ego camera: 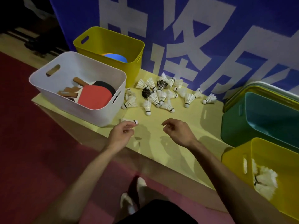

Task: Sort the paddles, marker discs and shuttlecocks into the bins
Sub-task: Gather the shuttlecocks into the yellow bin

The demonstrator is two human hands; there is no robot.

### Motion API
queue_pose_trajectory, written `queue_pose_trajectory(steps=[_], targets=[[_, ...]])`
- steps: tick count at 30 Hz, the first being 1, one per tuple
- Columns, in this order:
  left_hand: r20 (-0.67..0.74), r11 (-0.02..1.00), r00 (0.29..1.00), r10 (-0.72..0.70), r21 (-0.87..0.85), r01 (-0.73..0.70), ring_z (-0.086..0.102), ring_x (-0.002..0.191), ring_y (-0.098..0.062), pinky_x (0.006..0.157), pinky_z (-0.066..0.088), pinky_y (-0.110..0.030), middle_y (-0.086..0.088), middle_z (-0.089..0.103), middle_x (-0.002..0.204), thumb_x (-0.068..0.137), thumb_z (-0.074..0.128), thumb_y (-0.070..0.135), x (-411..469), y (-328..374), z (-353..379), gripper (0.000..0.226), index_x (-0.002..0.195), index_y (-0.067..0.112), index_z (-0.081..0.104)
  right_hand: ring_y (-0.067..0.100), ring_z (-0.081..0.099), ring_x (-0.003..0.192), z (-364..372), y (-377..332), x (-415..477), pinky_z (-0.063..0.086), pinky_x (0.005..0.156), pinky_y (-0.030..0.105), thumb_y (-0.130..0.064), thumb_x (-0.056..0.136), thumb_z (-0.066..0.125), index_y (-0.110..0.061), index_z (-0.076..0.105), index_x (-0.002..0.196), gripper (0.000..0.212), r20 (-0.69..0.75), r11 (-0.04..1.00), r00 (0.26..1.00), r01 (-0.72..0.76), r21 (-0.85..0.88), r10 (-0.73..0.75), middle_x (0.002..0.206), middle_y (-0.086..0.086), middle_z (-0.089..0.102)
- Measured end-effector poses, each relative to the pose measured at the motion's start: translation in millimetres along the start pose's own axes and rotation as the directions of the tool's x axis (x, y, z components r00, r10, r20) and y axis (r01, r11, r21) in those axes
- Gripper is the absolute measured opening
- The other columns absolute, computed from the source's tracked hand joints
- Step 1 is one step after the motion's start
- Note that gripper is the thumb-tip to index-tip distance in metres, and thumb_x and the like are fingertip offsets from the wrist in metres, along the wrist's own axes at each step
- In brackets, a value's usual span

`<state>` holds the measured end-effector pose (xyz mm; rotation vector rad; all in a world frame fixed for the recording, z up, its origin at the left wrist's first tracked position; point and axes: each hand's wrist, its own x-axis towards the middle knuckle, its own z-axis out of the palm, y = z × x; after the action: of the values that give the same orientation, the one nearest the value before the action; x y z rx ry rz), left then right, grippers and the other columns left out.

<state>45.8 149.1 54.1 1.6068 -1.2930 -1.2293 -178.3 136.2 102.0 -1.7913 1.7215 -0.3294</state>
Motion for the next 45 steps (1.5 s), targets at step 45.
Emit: queue_pose_trajectory(steps=[45], targets=[[-0.103,0.917,0.977,-0.189,0.337,0.213,0.062,0.086,-0.014,0.076,0.044,-0.017,-0.006,0.071,0.094,0.080,0.067,0.000,109.3,-48.9,22.2,0.017,0.095,0.002,0.073,0.024,0.061,0.095,58.5,51.6,170.2,0.048,0.075,0.032,-0.013,0.085,0.063,-0.013,0.070,0.097,0.014,-0.044,0.999,0.999,-0.027,-0.020,0.026,0.097,0.009,0.070]])
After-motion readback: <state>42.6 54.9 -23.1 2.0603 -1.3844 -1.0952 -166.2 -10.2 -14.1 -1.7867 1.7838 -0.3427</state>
